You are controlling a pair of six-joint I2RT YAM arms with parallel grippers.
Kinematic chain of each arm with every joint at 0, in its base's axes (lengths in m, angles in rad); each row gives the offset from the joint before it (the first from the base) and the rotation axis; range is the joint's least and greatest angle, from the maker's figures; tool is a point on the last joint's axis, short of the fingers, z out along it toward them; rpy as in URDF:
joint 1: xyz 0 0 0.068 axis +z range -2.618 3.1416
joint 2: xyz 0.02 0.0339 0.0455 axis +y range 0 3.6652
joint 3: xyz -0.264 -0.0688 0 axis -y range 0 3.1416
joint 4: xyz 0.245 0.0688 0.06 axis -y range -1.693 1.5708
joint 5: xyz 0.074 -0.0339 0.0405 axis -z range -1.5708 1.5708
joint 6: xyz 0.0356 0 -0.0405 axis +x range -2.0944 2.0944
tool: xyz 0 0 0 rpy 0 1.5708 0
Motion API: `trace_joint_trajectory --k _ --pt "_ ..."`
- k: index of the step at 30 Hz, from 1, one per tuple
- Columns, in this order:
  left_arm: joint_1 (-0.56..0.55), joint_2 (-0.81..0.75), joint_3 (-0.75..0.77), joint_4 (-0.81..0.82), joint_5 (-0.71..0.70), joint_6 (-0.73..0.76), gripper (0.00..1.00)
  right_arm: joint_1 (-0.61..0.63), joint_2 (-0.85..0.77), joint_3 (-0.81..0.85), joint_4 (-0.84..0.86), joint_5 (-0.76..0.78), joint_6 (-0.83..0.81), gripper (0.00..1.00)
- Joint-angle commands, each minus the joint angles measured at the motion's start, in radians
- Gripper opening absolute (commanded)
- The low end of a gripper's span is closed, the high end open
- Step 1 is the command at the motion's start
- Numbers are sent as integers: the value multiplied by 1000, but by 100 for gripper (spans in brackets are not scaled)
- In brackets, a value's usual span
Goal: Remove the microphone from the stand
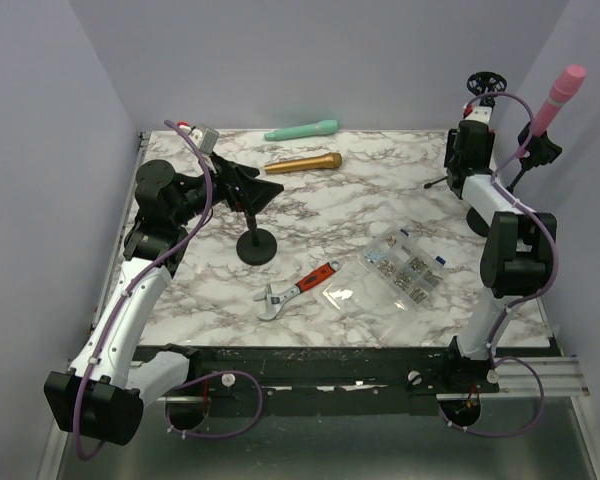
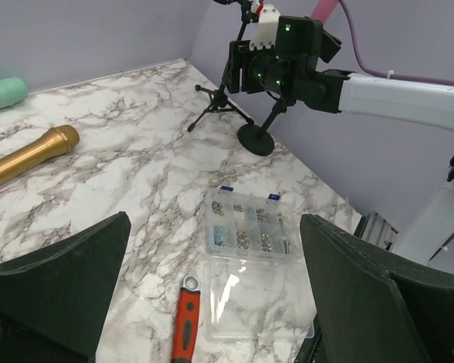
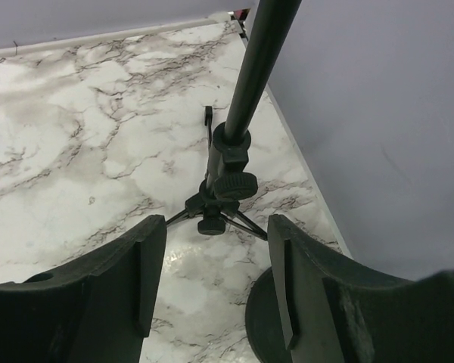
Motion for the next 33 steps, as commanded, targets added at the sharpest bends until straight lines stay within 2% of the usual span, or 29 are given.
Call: trace_joint_trajectory --k 1,8,18,21,24,30,33 --pt "-11 -9 11 -7 10 7 99 -20 20 69 -17 -8 24 61" --pt "-12 -1 13 -10 10 11 98 -38 64 128 -19 -26 -7 47" --pt "-13 3 14 -10 9 11 99 -42 83 115 -23 -42 8 45" --pt "-13 2 12 -12 8 12 99 -42 90 120 -24 -50 2 40" --pt "-14 3 13 -12 8 12 99 -42 100 136 -41 -38 7 30" --pt "-13 3 14 -12 8 12 99 -42 107 137 -40 -53 6 30" --pt "-14 3 14 -12 9 12 98 -42 126 146 -48 -68 16 22"
